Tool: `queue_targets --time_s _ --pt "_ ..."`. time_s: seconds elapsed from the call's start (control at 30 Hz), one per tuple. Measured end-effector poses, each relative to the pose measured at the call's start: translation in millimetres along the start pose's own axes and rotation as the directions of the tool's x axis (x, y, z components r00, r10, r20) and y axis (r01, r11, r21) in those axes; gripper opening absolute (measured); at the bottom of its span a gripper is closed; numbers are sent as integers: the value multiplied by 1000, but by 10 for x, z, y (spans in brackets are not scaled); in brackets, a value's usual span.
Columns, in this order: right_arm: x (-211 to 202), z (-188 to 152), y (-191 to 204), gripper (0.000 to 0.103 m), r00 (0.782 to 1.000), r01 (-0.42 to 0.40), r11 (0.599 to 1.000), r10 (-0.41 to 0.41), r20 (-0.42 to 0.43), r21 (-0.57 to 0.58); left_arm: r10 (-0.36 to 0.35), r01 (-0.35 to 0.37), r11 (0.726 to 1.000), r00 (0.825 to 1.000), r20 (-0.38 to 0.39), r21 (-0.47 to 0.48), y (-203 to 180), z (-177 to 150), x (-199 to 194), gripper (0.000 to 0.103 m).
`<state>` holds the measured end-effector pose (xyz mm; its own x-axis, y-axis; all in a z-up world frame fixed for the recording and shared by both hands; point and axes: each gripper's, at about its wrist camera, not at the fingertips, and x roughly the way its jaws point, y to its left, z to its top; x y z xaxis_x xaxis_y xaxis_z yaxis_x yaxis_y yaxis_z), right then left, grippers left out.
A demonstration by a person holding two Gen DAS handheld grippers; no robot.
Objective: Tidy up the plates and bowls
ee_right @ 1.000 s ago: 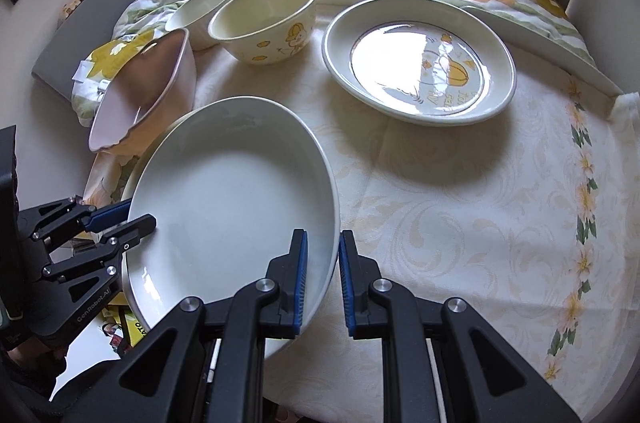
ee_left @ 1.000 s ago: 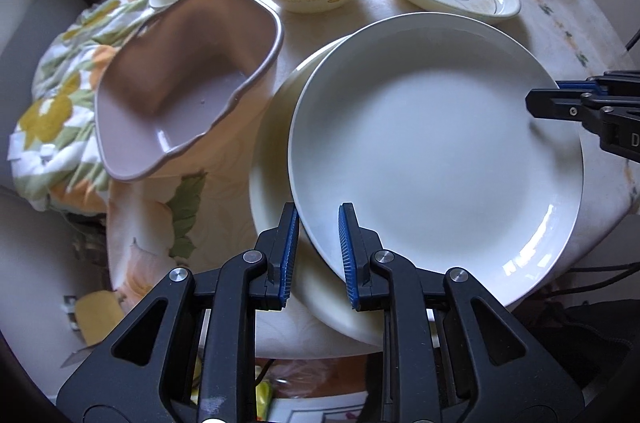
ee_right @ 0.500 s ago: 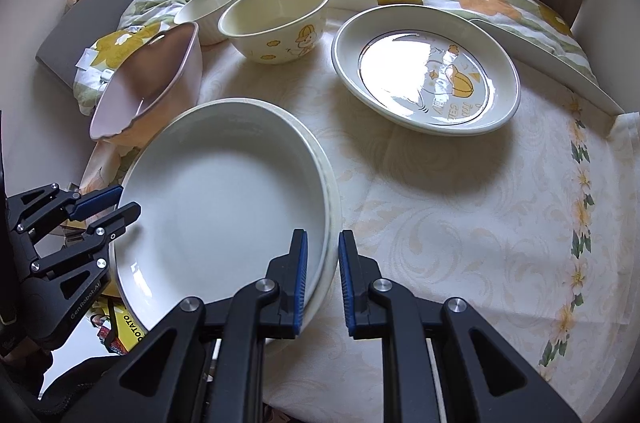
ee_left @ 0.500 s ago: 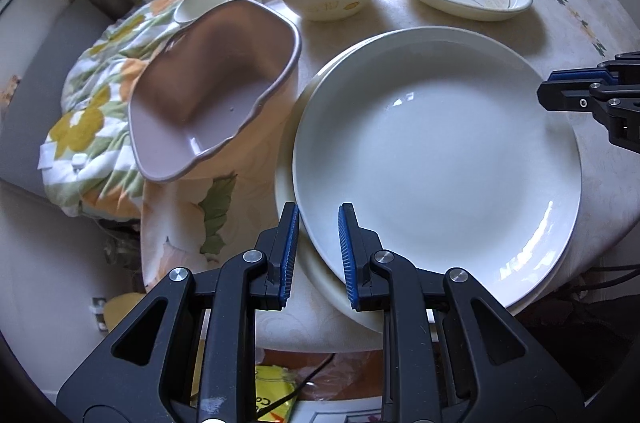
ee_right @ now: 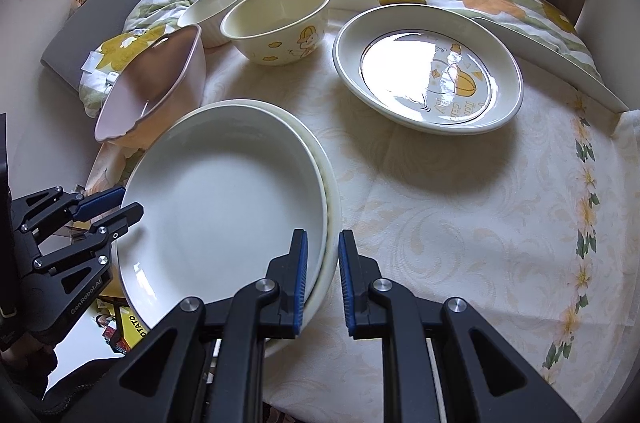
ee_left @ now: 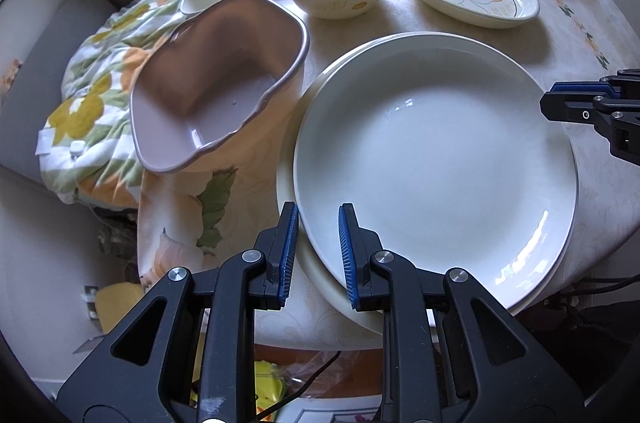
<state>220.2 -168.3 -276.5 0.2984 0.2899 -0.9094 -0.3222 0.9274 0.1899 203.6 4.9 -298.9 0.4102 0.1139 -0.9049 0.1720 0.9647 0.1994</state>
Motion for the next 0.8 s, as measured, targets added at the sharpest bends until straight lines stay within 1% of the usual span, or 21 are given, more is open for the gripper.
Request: queue_targets --time_s 0.1,0.23,0.3,0.33,0.4,0.43,0.47,0.5,0.53,0.57,0.7,0.8 --pt "-14 -3 -24 14 1000 -16 1000 16 0 11 -32 32 999 999 -3 -37 60 11 -29 17" --pt "-123 -17 -102 14 998 -51 998 50 28 41 -51 56 995 997 60 -85 154 96 -251 17" --pt "-194 -20 -173 14 997 -71 996 68 45 62 -69 78 991 994 90 -110 190 176 -362 21" --pt "-260 -19 -233 14 995 -85 993 80 63 79 -88 101 987 990 109 -126 209 227 -425 24" --pt "-384 -20 -349 15 991 -109 988 99 93 111 -120 141 978 983 142 -154 228 342 -535 43" --pt "-444 -24 -403 25 988 -124 985 111 107 124 -132 156 974 980 152 -164 225 398 -574 74" --pt "-514 -31 -468 36 985 -138 981 121 124 137 -142 172 970 975 172 -173 215 446 -622 96" --pt "-579 -41 -524 69 982 -144 979 123 141 147 -147 184 967 969 199 -179 196 491 -677 99" --pt "-660 -53 -599 93 978 -151 976 125 165 155 -152 192 964 965 213 -184 165 543 -720 100" --pt "-731 -61 -661 96 975 -157 975 127 185 159 -175 215 960 961 214 -182 125 607 -741 100" --pt "-973 0 -979 96 968 -150 974 109 228 171 -242 289 934 944 222 -209 0 843 -789 100" --pt "-1146 138 -1234 96 966 -126 979 84 243 162 -243 292 929 945 219 -229 -132 1034 -800 100"
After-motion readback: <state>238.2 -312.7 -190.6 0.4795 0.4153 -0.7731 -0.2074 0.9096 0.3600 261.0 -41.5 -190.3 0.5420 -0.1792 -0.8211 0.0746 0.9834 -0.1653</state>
